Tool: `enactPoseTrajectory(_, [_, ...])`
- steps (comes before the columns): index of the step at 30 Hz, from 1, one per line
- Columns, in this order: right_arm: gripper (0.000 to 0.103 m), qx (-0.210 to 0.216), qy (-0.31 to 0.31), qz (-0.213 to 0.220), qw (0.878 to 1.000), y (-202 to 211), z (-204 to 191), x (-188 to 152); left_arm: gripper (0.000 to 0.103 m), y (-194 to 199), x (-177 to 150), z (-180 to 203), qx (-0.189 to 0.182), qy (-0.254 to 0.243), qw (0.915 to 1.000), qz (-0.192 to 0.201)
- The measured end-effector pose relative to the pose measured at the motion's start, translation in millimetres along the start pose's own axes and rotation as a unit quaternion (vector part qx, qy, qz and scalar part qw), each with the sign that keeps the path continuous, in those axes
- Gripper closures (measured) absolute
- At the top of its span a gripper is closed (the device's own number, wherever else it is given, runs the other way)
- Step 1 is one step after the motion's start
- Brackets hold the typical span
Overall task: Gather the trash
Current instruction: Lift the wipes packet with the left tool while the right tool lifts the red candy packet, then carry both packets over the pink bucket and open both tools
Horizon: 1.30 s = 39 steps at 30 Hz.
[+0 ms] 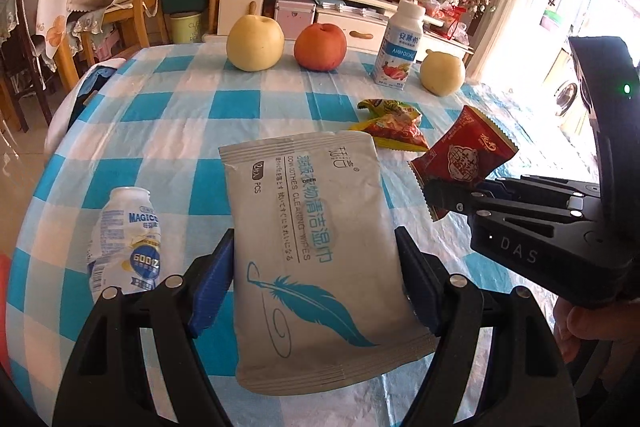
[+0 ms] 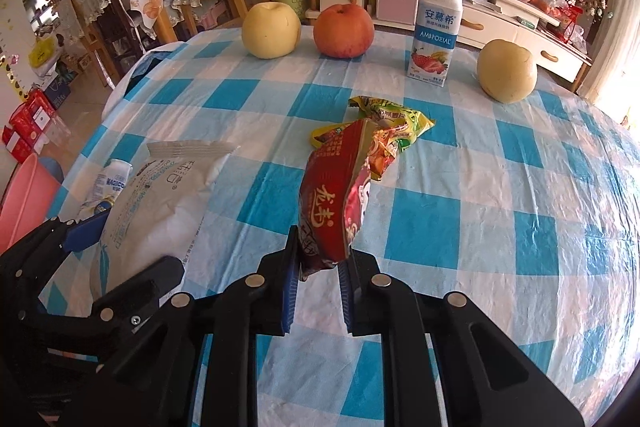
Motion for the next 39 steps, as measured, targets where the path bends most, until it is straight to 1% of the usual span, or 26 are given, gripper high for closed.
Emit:
enactPoseTrajectory(5, [0.084, 0.02, 0.0, 0.024, 1.0, 27.9, -11.7, 0.6, 0.026, 30.2, 2.9, -11.0, 0.001, 0.011, 0.9995, 0.03])
enactPoseTrajectory(10, [0.084, 0.048, 0.019, 0.056, 0.997, 60.3, -37.7, 3.1, 0.026, 66.7, 4.7, -28.6, 0.012, 0.026, 0.9974, 0.067])
enactPoseTrajectory(14, [0.084, 0.065, 0.037, 0.075, 0.994, 81.6, -64.1, 6.7, 0.026, 97.9, 5.2, -49.3, 0.028, 0.051, 0.993, 0.103])
enactPoseTrajectory(18, [0.084, 0.082, 0.054, 0.094, 0.991, 103.8, -92.5, 10.7, 0.026, 129.5, 3.7, -79.1, 0.052, 0.09, 0.9841, 0.144])
enactPoseTrajectory(22, [0.084, 0.105, 0.084, 0.111, 0.985, 125.2, -133.6, 12.2, 0.026, 164.8, -4.3, -114.6, 0.095, 0.141, 0.9667, 0.191])
enactPoseTrajectory(23, [0.084, 0.111, 0.096, 0.113, 0.983, 130.0, -147.1, 11.8, 0.026, 173.7, -7.2, -123.6, 0.107, 0.155, 0.9608, 0.204])
enactPoseTrajectory(24, [0.084, 0.117, 0.105, 0.114, 0.981, 133.4, -158.7, 11.7, 0.026, 184.0, -11.1, -134.0, 0.121, 0.169, 0.9537, 0.217])
enactPoseTrajectory(25, [0.084, 0.123, 0.118, 0.116, 0.978, 137.5, -173.5, 10.9, 0.026, 191.3, -13.9, -139.9, 0.132, 0.179, 0.9485, 0.226])
enactPoseTrajectory(27, [0.084, 0.137, 0.142, 0.117, 0.973, 144.0, -202.7, 9.1, 0.026, 208.6, -22.5, -158.2, 0.161, 0.207, 0.9331, 0.246])
enactPoseTrajectory(29, [0.084, 0.151, 0.16, 0.118, 0.968, 150.4, -231.4, 6.7, 0.026, 223.0, -29.7, -176.2, 0.181, 0.236, 0.9185, 0.261])
enactPoseTrajectory(30, [0.084, 0.162, 0.169, 0.117, 0.965, 153.4, -246.9, 6.2, 0.026, 227.9, -33.1, -183.2, 0.189, 0.247, 0.9127, 0.265])
enactPoseTrajectory(31, [0.084, 0.17, 0.175, 0.116, 0.963, 155.3, -259.8, 5.3, 0.026, 234.0, -37.3, -193.3, 0.198, 0.262, 0.9048, 0.271])
enactPoseTrajectory(32, [0.084, 0.18, 0.182, 0.115, 0.96, 157.5, -274.0, 5.2, 0.026, 239.6, -42.0, -203.9, 0.203, 0.28, 0.8968, 0.276])
enactPoseTrajectory(33, [0.084, 0.188, 0.189, 0.114, 0.957, 159.8, -288.5, 5.1, 0.026, 244.0, -45.8, -211.8, 0.205, 0.292, 0.8913, 0.28])
enactPoseTrajectory(36, [0.084, 0.205, 0.216, 0.114, 0.948, 164.1, -329.2, 6.6, 0.026, 257.0, -61.0, -238.1, 0.215, 0.338, 0.8683, 0.293])
enactPoseTrajectory(39, [0.084, 0.217, 0.241, 0.111, 0.939, 162.9, -365.5, 7.3, 0.026, 264.9, -73.9, -255.8, 0.219, 0.371, 0.8512, 0.3])
Point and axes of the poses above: each gripper's, at about its wrist camera, not at the fingertips, and y roughly against the way its jaws point, z to its right, x to its top, the point moved 2 cm from there along -y, roughly the way its jaws point, and after that the axes turned 13 degrees about -x, right-handed, at the moved point
